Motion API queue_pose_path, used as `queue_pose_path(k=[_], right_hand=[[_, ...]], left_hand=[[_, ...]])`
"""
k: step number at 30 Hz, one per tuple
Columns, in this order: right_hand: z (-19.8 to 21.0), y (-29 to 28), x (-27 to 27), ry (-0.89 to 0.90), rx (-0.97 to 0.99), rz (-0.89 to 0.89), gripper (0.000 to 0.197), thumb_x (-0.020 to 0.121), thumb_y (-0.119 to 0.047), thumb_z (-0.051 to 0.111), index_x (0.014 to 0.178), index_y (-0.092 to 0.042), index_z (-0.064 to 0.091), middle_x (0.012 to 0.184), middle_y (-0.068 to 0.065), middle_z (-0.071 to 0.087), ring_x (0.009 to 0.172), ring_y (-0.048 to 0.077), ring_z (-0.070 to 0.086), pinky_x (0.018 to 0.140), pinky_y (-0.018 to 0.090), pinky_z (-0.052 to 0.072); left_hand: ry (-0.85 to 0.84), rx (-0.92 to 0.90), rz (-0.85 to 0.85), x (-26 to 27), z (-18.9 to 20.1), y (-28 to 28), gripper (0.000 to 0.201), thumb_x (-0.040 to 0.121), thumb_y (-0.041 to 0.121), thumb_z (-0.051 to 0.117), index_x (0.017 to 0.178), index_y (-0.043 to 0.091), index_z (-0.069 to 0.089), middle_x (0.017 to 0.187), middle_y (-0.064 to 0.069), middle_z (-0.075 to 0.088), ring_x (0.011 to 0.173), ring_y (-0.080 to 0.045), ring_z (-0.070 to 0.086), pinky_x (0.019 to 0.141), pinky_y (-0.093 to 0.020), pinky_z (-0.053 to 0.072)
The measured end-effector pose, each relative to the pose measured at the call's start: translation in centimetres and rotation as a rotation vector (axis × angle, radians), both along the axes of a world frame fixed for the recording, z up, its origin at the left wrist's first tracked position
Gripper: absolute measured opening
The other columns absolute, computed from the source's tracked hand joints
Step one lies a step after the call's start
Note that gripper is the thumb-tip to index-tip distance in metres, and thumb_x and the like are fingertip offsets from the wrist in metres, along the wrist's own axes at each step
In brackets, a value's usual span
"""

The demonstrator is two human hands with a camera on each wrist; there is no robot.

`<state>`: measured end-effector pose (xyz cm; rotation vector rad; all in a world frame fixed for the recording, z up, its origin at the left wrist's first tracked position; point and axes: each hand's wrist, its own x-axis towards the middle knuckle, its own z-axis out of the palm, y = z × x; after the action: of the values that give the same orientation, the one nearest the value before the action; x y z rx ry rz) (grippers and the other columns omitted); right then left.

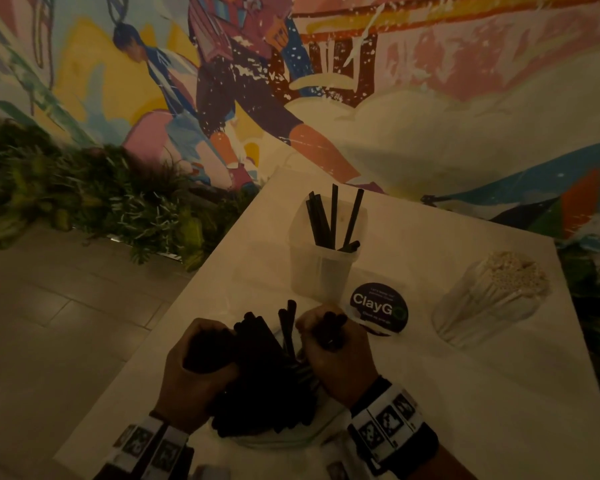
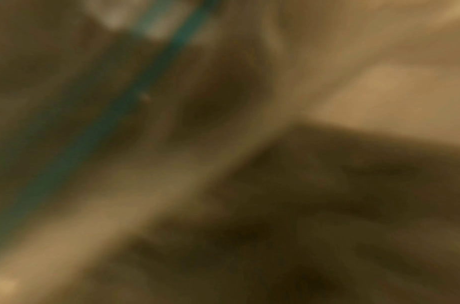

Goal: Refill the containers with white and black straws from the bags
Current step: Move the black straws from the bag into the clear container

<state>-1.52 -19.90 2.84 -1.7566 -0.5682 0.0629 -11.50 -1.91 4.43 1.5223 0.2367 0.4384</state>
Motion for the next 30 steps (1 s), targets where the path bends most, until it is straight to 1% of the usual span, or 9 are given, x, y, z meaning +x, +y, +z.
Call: queue_pose_path(k=[5,7,10,15,17,20,25,28,30], right_hand=[[-0.9,0.0,0.5,0.141,-0.239,0.147,0.023,0.074,-0.009,0.057,0.07,-0.03,0.052,0.074,-0.007,0.061,0.071,0.009,0.058,0.072,0.029,0.049],[-1.3,0.1,0.8,0.177,-0.248,0.152,0.011,0.07,-0.011,0.056,0.07,-0.022,0.055,0.075,-0.002,0.062,0.072,0.009,0.058,0.071,0.024,0.047],[-1.4,0.3,1.0,0.209,-0.227,0.149,0.003,0.072,-0.006,0.059,0.074,-0.006,0.057,0.076,0.007,0.064,0.072,0.014,0.059,0.071,0.028,0.047],[-1.0,0.4,1.0,0.23,-0.164,0.134,0.015,0.075,0.005,0.062,0.07,-0.007,0.057,0.071,0.002,0.062,0.068,0.003,0.057,0.068,0.015,0.046],[-0.4,0.3,1.0,0.23,-0.105,0.105,0.015,0.075,0.006,0.065,0.069,-0.006,0.057,0.07,0.006,0.062,0.069,0.01,0.06,0.07,0.023,0.049],[0.9,0.1,1.3,0.233,-0.021,0.041,0.022,0.074,0.006,0.067,0.063,-0.006,0.053,0.07,0.008,0.063,0.071,0.023,0.062,0.071,0.034,0.053],[3.2,-0.2,1.2,0.198,0.103,0.031,0.035,0.079,0.006,0.067,0.062,-0.018,0.048,0.071,-0.004,0.064,0.069,0.028,0.062,0.061,0.024,0.054],[4.9,-0.2,0.9,0.219,0.267,0.032,0.028,0.079,-0.007,0.068,0.066,-0.021,0.049,0.075,0.003,0.066,0.067,0.043,0.059,0.06,0.048,0.055],[6.0,-0.2,0.8,0.212,0.361,0.042,0.02,0.077,-0.018,0.066,0.07,-0.019,0.048,0.075,0.006,0.067,0.066,0.042,0.061,0.06,0.052,0.054]], left_hand=[[0.002,-0.013,0.011,0.1,0.2,-0.1,0.035,0.042,0.024,0.072,0.076,0.032,0.066,0.079,0.002,0.07,0.073,-0.009,0.066,0.067,-0.016,0.054],[-0.007,-0.016,0.008,0.2,0.5,-0.3,0.035,0.042,0.024,0.072,0.075,0.032,0.066,0.077,0.003,0.07,0.071,-0.008,0.066,0.066,-0.016,0.054],[-0.004,0.001,0.016,0.3,0.6,-0.2,0.034,0.043,0.025,0.071,0.075,0.034,0.066,0.077,0.003,0.069,0.071,-0.008,0.066,0.066,-0.016,0.054],[-0.006,-0.027,0.019,0.2,0.6,-0.3,0.035,0.041,0.024,0.071,0.076,0.029,0.066,0.076,0.005,0.07,0.07,-0.006,0.066,0.065,-0.015,0.054],[-0.009,-0.038,0.025,0.2,0.7,-0.4,0.039,0.04,0.024,0.071,0.078,0.018,0.063,0.075,0.005,0.07,0.069,-0.005,0.066,0.065,-0.015,0.054],[-0.014,-0.053,0.019,0.2,0.8,-0.4,0.034,0.041,0.024,0.07,0.074,0.03,0.067,0.075,0.006,0.07,0.071,-0.006,0.066,0.066,-0.015,0.055],[-0.009,-0.041,0.011,0.2,0.7,-0.4,0.034,0.041,0.024,0.07,0.073,0.035,0.067,0.075,0.006,0.069,0.071,-0.006,0.066,0.066,-0.014,0.054],[0.004,-0.024,0.022,0.2,0.6,-0.2,0.034,0.041,0.025,0.07,0.073,0.036,0.067,0.076,0.005,0.069,0.071,-0.006,0.065,0.066,-0.014,0.053],[0.011,-0.017,0.018,0.2,0.5,-0.1,0.034,0.041,0.026,0.071,0.073,0.037,0.067,0.078,0.005,0.069,0.073,-0.007,0.065,0.067,-0.015,0.054]])
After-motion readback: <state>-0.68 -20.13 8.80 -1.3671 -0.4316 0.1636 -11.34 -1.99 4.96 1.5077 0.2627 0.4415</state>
